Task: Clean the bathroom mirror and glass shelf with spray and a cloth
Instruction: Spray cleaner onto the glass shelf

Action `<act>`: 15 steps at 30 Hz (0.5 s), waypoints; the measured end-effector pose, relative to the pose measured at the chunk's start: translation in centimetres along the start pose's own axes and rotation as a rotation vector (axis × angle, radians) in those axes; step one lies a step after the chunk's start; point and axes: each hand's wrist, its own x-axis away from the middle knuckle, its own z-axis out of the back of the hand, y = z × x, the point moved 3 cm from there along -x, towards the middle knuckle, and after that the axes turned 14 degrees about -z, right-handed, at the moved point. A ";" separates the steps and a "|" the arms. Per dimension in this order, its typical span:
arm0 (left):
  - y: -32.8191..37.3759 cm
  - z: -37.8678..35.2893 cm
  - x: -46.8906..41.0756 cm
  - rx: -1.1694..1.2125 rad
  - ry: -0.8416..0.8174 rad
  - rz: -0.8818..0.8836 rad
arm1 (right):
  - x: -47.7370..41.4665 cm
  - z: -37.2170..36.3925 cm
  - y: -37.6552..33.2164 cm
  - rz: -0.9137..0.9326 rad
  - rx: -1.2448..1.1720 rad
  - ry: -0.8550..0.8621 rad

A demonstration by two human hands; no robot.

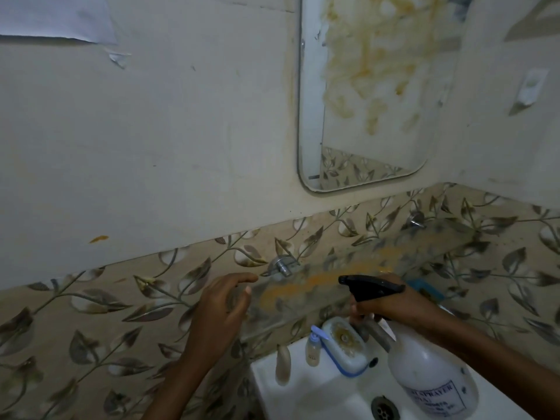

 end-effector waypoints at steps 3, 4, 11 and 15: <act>0.4 -0.6 -0.6 0.020 0.009 -0.018 | -0.5 1.1 1.5 -0.041 -0.116 0.116; 0.6 -0.9 -0.8 0.028 0.006 -0.020 | -0.6 1.4 2.2 -0.053 -0.209 0.153; 1.0 -2.4 -2.0 0.025 -0.011 -0.045 | -0.3 3.6 3.8 -0.144 -0.185 0.158; 1.1 -3.2 -2.4 0.036 -0.030 -0.056 | 0.0 5.3 4.3 -0.196 -0.175 0.186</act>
